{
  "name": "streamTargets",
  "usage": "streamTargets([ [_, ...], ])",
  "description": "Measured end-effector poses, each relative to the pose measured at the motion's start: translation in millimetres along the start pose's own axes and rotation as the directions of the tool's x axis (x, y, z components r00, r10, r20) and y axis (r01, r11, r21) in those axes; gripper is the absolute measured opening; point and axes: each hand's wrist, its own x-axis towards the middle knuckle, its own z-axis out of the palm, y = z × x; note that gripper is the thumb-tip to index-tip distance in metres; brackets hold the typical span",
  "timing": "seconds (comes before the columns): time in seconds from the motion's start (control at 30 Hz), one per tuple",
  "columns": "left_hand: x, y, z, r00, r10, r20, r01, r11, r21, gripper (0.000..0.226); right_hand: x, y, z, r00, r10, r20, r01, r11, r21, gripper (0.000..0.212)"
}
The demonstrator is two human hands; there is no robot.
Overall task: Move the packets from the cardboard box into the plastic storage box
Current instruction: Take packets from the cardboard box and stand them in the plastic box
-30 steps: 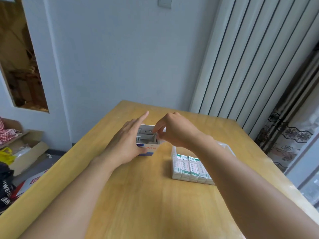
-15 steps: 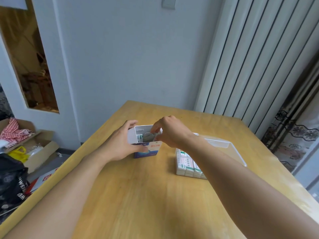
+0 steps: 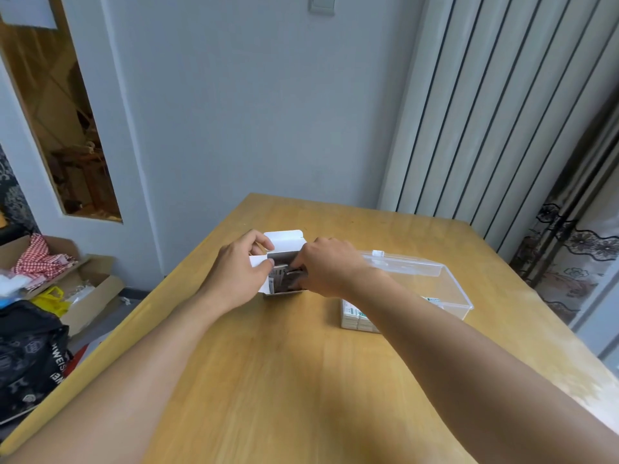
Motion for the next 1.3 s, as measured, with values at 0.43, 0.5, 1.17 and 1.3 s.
streamTargets([
  [0.43, 22.4, 2.7, -8.2, 0.990, -0.070, 0.123, 0.065, 0.997, 0.043, 0.012, 13.5, 0.0, -4.7, 1.000, -0.009, -0.017, 0.007, 0.991, -0.131, 0.030],
  [0.5, 31.0, 6.3, -15.4, 0.995, 0.076, 0.069, -0.093, 0.952, 0.292, 0.011, 18.9, 6.1, -7.8, 1.000, 0.005, -0.014, -0.006, 0.997, -0.075, 0.031],
  [1.17, 80.7, 24.3, -7.4, 0.907, -0.053, 0.417, -0.194, 0.828, 0.526, 0.012, 35.1, 28.3, -26.9, 0.993, 0.090, 0.074, -0.103, 0.972, 0.211, 0.016],
  [1.3, 87.1, 27.1, -12.7, 0.943, -0.031, 0.332, -0.107, 0.915, 0.388, 0.018, 39.4, 34.8, -40.0, 0.993, 0.120, 0.022, -0.121, 0.950, 0.288, 0.015],
])
